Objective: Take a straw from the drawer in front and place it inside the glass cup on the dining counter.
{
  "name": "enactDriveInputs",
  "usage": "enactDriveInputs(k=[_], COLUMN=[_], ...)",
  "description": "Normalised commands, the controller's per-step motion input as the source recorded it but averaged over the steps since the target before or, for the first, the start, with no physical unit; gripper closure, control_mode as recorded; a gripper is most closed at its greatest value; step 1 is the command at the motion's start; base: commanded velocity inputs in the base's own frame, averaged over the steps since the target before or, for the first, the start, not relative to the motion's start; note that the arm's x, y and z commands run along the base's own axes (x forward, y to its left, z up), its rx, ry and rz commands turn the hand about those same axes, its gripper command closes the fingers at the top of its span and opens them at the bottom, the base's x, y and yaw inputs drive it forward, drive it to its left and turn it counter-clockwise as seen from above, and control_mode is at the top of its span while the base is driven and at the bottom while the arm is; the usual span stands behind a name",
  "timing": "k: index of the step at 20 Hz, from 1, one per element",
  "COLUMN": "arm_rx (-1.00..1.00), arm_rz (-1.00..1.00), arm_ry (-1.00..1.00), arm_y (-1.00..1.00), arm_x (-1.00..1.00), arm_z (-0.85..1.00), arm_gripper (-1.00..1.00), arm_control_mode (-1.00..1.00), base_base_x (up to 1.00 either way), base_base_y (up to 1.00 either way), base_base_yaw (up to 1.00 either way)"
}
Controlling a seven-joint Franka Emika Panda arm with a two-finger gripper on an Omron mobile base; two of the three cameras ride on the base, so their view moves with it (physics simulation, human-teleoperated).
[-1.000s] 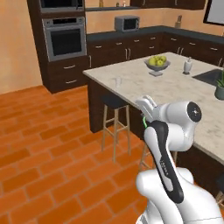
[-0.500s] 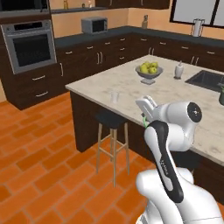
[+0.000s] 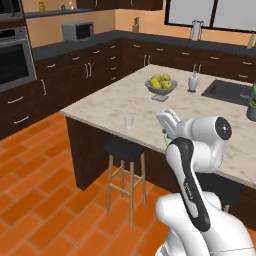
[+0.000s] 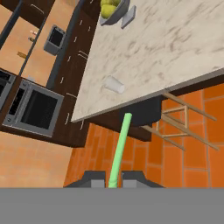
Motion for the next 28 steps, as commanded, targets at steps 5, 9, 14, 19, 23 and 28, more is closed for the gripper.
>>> enactDriveInputs(k=[5,9,14,19,23,28], arm_rx=[0.0,0.0,0.0,0.0,0.0,0.0], arm_rz=[0.0,0.0,0.0,0.0,0.0,0.0], arm_ry=[0.0,0.0,0.0,0.0,0.0,0.0], arm_y=[0.0,0.0,0.0,0.0,0.0,0.0], arm_x=[0.0,0.0,0.0,0.0,0.0,0.0], arm_z=[0.0,0.0,0.0,0.0,0.0,0.0], arm_gripper=[1.0,1.0,1.0,1.0,1.0,1.0], arm_control_mode=[1.0,1.0,1.0,1.0,1.0,1.0], base_base_x=[0.52,0.57,0.56,0.56,0.61,0.56], base_base_y=[0.56,0.53,0.45,0.3,0.29,0.27], base_base_yaw=[-0.32,-0.33,-0.33,-0.34,-0.34,-0.33])
